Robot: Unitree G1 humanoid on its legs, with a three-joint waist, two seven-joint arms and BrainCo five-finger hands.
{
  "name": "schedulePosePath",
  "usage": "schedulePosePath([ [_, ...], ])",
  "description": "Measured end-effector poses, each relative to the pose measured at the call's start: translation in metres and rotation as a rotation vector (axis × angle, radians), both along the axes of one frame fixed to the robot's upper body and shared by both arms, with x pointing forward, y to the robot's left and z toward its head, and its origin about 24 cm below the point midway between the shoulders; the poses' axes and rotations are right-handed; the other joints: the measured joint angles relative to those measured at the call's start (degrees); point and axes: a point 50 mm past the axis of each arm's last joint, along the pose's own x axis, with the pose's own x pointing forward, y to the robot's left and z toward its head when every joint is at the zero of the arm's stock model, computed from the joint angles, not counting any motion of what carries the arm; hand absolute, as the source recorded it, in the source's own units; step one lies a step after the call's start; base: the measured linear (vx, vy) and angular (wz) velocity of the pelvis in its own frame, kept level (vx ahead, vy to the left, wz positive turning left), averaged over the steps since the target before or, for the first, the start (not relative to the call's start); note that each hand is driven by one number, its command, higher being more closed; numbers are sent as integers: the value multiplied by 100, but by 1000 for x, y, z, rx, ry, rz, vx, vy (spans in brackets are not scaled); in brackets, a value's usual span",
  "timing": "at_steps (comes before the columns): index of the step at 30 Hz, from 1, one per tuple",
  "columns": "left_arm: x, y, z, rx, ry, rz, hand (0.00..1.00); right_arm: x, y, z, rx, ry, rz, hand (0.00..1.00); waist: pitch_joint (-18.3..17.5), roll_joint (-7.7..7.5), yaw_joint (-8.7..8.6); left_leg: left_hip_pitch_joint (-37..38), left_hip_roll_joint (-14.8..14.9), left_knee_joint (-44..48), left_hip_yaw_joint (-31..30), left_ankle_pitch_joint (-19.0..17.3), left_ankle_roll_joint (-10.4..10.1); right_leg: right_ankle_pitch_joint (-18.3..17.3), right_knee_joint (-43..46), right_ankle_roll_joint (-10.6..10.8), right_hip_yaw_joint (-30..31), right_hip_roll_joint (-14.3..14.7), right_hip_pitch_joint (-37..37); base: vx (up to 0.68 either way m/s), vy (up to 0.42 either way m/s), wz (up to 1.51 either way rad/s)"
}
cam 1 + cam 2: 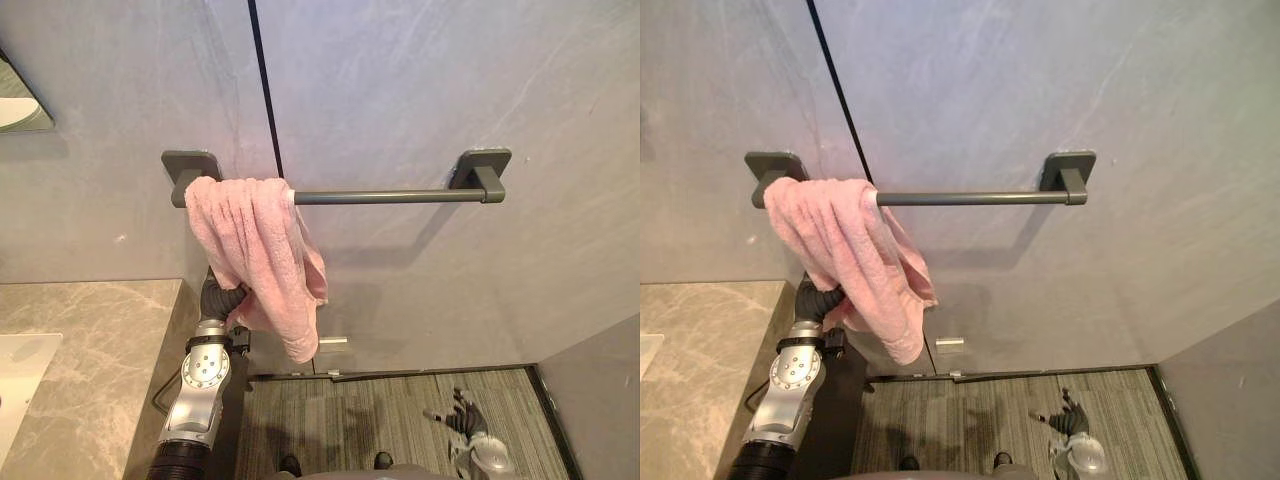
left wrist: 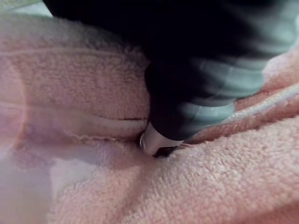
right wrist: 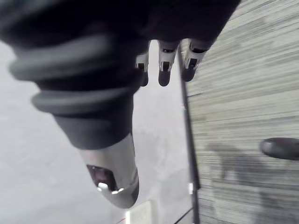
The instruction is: Organize washtable
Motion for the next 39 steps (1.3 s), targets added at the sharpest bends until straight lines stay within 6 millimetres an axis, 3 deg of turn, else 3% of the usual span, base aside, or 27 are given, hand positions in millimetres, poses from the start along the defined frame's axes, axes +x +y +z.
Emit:
schedulePosePath([
  [4,0,-1,3,0,-12,-2,100,35,17,43,-13,-241,145,0,-6,-12,11,-20,9,-2,64,-4,-3,12,5,5,90,3,-55,-42,-7,-9],
  [12,-1,-6,10,-2,-45,-24,100,64,37,95,-21,-492,347,0,-11,-30,30,-53,8,8,86,-3,-2,24,18,21,128,5,-72,2,-2,-1],
  [19,-2,-15,15,-32,-76,-42,100,89,71,139,65,-696,504,0,-10,-31,93,-34,22,5,64,-2,3,20,87,21,127,22,-84,-27,-12,0],
  [32,-2,-25,14,-113,-93,-37,100,114,101,175,156,-839,590,0,-13,-26,170,-119,1,1,-170,63,14,4,109,22,-78,0,-72,-23,-11,8],
  [36,-4,-29,12,-116,-85,-53,100,120,122,189,198,-892,662,0,-14,-26,199,-163,6,4,-314,110,4,-1,93,14,-205,0,-35,-23,-16,18],
  [39,-5,-36,10,-119,-74,-83,100,121,134,194,220,-910,695,0,-16,-28,333,-191,30,2,-339,132,-5,0,94,11,-224,20,-47,-39,-19,7],
])
